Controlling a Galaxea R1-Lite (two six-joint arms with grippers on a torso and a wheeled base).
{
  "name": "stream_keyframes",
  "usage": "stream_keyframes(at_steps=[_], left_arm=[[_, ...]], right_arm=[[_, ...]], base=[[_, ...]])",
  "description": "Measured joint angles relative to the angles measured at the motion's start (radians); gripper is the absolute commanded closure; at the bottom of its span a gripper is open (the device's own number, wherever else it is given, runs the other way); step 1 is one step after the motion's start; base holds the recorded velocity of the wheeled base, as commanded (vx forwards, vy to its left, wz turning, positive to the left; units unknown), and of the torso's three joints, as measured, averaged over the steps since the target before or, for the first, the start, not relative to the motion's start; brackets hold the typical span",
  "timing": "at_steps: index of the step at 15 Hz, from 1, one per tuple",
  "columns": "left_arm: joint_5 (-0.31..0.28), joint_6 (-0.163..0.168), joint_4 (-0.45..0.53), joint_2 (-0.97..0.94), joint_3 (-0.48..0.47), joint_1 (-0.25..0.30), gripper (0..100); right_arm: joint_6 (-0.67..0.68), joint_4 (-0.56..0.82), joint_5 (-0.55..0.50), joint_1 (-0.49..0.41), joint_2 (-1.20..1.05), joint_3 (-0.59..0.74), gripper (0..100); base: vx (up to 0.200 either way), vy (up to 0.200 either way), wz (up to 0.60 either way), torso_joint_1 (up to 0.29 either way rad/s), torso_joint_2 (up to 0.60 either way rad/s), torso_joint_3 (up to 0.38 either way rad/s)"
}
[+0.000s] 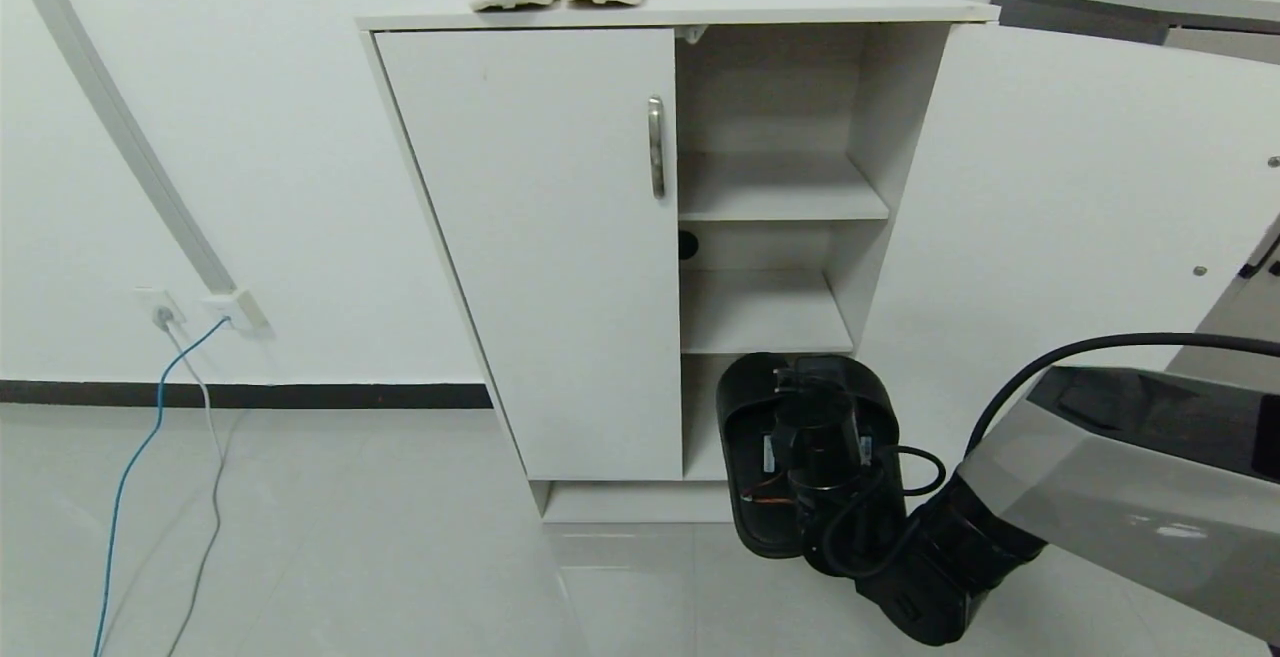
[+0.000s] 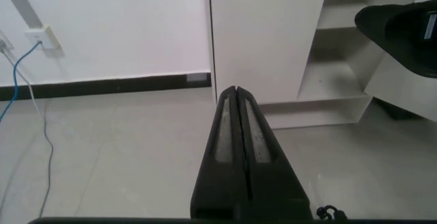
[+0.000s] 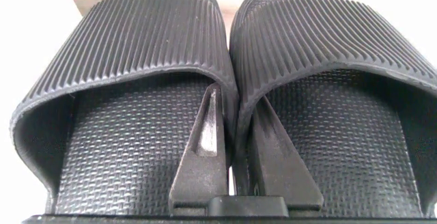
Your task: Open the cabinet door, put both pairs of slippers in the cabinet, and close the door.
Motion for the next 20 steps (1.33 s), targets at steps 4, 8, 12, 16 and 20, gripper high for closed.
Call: stream_keyframes(at_steps=[4, 8, 12, 16, 20], left_arm=[[0.000, 0.000, 0.000, 0.001, 0.001, 0.000, 100], [0.001, -0.001, -0.003, -0.002, 0.002, 0.000, 100], [0.001, -0.002, -0.003, -0.002, 0.002, 0.000, 100], [0.001, -0.003, -0.003, -0.002, 0.001, 0.000, 100], [0.001, -0.003, -0.003, -0.002, 0.001, 0.000, 100]], right_arm=[[0.000, -0.015, 0.009, -0.002, 0.011, -0.018, 100], [-0.030, -0.112, 0.025, -0.006, 0.044, -0.051, 100], [-0.139, -0.274, 0.033, -0.036, 0.113, -0.114, 100], [-0.167, -0.320, 0.036, -0.043, 0.116, -0.134, 100], [-0.173, -0.317, 0.037, -0.041, 0.101, -0.130, 100]], base=[[0.000, 0.000, 0.00, 0.006, 0.00, -0.193], [0.000, 0.000, 0.00, 0.001, 0.00, -0.198], [0.000, 0.000, 0.00, 0.008, 0.00, -0.154], [0.000, 0.000, 0.00, 0.000, 0.00, 0.000], [0.100, 0.000, 0.00, 0.004, 0.00, 0.001]])
